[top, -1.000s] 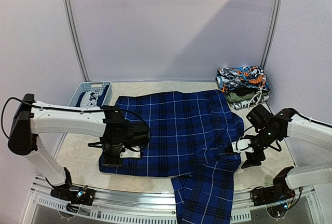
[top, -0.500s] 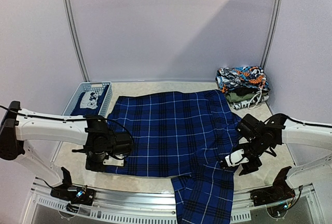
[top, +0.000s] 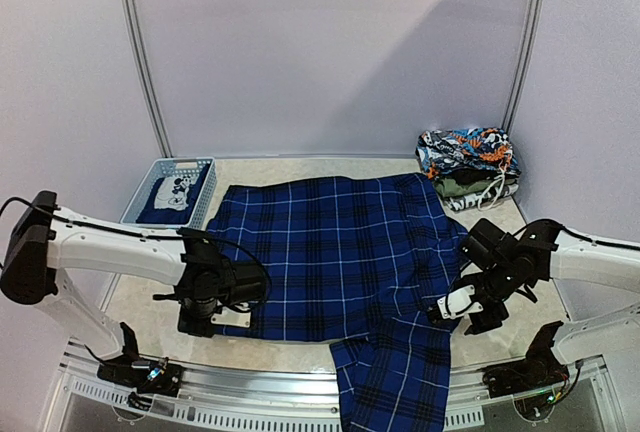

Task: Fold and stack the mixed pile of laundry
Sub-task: Pick up the flattened shirt from the center of the board.

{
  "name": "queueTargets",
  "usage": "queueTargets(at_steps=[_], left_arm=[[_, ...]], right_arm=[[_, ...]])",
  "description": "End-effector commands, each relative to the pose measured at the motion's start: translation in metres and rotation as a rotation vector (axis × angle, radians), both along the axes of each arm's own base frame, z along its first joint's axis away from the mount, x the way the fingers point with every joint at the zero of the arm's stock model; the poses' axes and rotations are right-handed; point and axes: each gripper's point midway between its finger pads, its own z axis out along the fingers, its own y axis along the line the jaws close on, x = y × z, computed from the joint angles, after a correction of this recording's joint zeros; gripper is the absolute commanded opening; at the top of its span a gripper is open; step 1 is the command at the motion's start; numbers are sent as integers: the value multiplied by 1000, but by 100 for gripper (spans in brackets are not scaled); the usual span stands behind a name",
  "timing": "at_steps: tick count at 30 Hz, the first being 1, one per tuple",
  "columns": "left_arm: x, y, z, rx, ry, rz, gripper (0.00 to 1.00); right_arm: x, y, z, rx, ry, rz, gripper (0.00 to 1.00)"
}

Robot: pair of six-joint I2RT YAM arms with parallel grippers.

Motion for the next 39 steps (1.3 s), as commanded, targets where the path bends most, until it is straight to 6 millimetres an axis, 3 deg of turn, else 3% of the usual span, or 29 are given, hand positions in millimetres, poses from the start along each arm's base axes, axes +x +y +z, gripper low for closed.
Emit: queueTargets(at_steps=[1, 12, 18, 24, 30, 33, 36, 39], left_arm=[[-4, -11, -20, -1, 28, -45, 42], [-9, -6, -33, 49, 61, -51, 24], [-3, -8, -28, 35, 16, -48, 0], [9, -9, -16, 20, -81, -33, 0], [17, -9, -12, 16, -142, -16, 0], [20, -9, -9, 12, -166, -11, 0], [24, -9, -5, 3, -194, -5, 0], [25, -9, -3, -4, -205, -1, 0]], right_arm=[[5, 6, 4, 17, -15, -15, 70], [3, 0, -7, -2, -19, -10, 69], [2, -5, -4, -8, -16, -23, 70], [-11, -14, 1, -26, 7, 52, 70], [9, -3, 0, -12, -54, 45, 69], [18, 4, -3, -4, -65, 39, 63], [22, 9, -5, 4, -69, 33, 49], [22, 11, -6, 6, -60, 39, 45]])
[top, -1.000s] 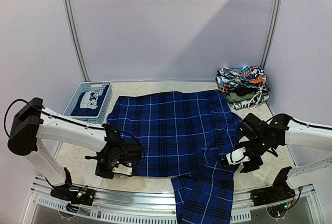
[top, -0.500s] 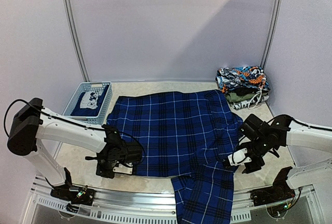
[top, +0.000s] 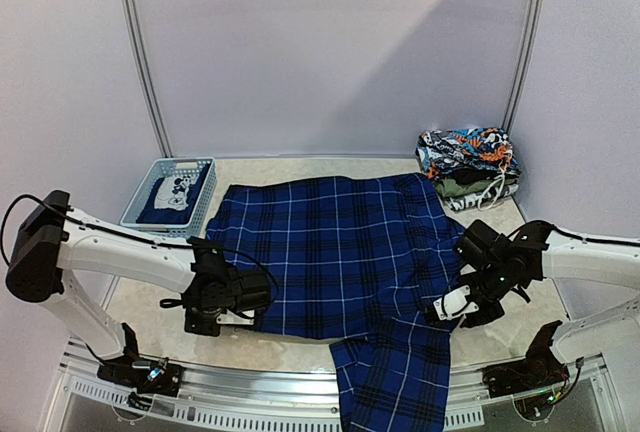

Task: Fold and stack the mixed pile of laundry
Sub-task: Pick up the flattened shirt from the center of the board.

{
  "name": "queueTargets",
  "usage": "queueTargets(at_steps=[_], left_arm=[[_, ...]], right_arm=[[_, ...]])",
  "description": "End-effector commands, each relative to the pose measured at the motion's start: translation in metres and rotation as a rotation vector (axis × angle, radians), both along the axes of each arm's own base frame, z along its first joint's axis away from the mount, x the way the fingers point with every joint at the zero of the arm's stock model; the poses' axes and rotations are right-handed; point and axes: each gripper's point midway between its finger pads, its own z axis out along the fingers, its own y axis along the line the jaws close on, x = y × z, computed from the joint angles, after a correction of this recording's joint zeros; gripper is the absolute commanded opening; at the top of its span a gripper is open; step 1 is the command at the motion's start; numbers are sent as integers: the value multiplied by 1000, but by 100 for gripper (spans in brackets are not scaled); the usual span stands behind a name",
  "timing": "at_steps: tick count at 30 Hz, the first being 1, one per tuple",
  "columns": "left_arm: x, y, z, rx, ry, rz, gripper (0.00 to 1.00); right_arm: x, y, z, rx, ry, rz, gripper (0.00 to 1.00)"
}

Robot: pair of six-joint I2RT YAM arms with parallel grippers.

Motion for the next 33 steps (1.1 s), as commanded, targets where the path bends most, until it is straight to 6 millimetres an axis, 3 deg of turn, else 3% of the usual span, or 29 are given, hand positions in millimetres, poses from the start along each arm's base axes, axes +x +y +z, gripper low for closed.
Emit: queueTargets(at_steps=[1, 9, 12, 16, 27, 33], left_arm=[[6, -6, 7, -42, -57, 1, 0], [7, -5, 6, -32, -56, 0, 0], [7, -5, 6, -33, -56, 0, 0], [7, -5, 7, -36, -60, 1, 0], [19, 6, 27, -41, -148, 1, 0], [20, 15, 32, -29, -151, 14, 0]], right_arm=[[10, 10, 4, 33, -28, -2, 44], [12, 1, -13, -11, -50, -3, 44], [19, 0, -15, -24, -73, -27, 28], [21, 4, -3, 4, -83, -50, 1], [4, -11, 37, 25, -29, -64, 0], [2, -23, 30, 10, 5, -99, 0]])
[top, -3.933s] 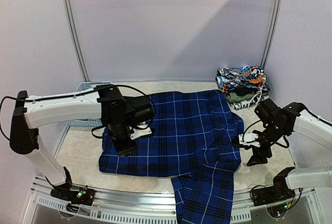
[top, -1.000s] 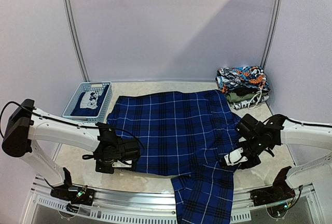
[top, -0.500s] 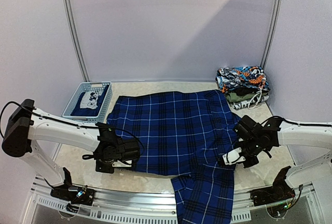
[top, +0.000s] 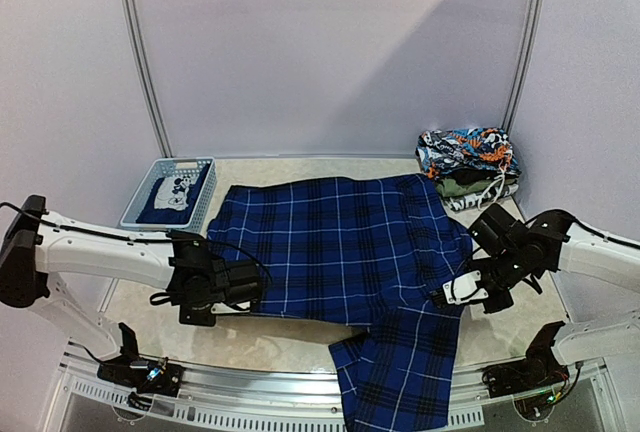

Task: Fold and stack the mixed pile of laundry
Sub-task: Pick up the flattened shirt from the center of the board, then fold the crumpled shirt at the center of the board.

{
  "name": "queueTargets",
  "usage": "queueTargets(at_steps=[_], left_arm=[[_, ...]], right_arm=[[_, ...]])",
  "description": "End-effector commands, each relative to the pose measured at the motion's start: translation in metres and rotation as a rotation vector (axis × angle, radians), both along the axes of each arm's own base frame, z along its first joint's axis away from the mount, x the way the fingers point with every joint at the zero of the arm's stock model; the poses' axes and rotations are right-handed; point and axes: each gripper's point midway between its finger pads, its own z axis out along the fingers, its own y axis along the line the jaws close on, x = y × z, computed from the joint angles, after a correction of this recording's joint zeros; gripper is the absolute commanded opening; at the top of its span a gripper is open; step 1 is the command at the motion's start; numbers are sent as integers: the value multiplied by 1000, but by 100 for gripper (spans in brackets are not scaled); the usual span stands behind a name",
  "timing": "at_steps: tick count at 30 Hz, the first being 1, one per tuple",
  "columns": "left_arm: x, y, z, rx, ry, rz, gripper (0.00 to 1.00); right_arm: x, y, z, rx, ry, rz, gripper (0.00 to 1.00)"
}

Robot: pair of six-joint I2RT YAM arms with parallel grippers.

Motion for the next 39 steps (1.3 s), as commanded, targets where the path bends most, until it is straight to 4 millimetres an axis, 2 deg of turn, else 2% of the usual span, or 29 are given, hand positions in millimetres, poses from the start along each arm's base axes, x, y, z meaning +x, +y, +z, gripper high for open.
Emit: queueTargets(at_steps=[1, 5, 9, 13, 17, 24, 29, 34, 38, 39], left_arm=[[2, 15, 5, 19, -10, 23, 0], [0, 17, 3, 15, 5, 30, 0], [2, 11, 0, 20, 20, 30, 0], [16, -1, 5, 38, -23, 23, 0], [31, -2, 10, 60, -66, 30, 0], [69, -3, 35, -33, -146, 108, 0], [91, -4, 36, -56, -160, 134, 0], [127, -14, 40, -126, -203, 195, 0], [148, -14, 30, -116, -182, 246, 0], [151, -14, 23, -107, -162, 254, 0]], right_arm=[[-8, -16, -6, -21, 71, -29, 0], [-4, -22, -3, 8, 108, -63, 0], [-12, -16, 7, 55, 170, -56, 0], [-13, -1, 18, 116, 224, -61, 0], [-7, 7, 21, 137, 275, -85, 0], [29, 9, 32, 220, 377, -208, 0], [55, 9, 41, 276, 428, -271, 0], [71, 10, 24, 266, 520, -337, 0], [93, 7, 16, 305, 575, -416, 0], [99, 5, 16, 316, 576, -437, 0]])
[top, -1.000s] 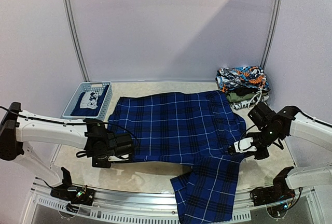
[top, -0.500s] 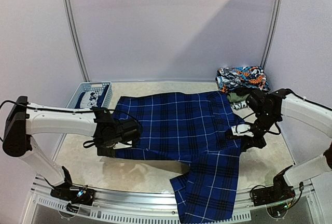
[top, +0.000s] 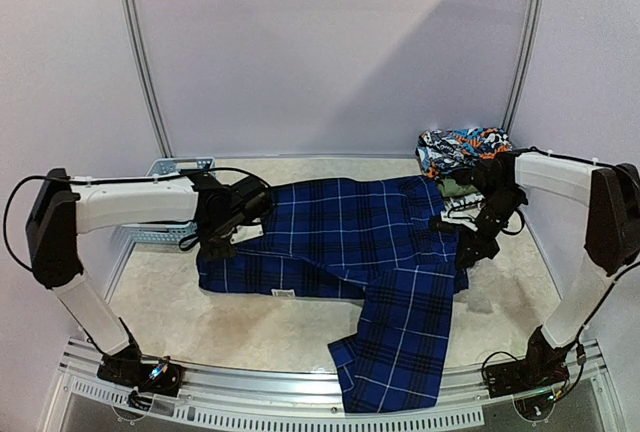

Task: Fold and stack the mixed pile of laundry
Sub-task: Fold the crumpled shirt at the center of the board.

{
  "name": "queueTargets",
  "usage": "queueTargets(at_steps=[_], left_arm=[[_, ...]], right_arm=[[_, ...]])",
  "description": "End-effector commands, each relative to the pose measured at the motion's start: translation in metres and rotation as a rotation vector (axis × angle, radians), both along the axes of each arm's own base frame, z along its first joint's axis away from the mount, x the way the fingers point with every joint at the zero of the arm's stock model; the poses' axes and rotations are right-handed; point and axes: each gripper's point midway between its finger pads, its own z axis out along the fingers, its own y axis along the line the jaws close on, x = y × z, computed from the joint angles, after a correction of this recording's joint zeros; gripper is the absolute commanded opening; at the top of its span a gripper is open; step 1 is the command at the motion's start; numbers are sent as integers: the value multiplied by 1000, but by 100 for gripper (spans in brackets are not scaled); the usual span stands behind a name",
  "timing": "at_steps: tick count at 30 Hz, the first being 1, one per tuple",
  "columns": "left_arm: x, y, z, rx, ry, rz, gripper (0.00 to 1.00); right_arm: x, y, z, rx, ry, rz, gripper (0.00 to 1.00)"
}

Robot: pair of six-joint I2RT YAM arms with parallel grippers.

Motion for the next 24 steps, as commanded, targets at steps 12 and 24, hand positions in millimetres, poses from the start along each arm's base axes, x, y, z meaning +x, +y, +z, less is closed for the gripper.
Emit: queueTargets(at_steps=[12, 24], left_arm=[[50, 2, -45, 46, 101, 130, 0], [68, 12, -48, 43, 87, 216, 0]], right_arm=[[78, -3, -23, 30, 27, -245, 0], [112, -6, -45, -10, 22, -373, 0]])
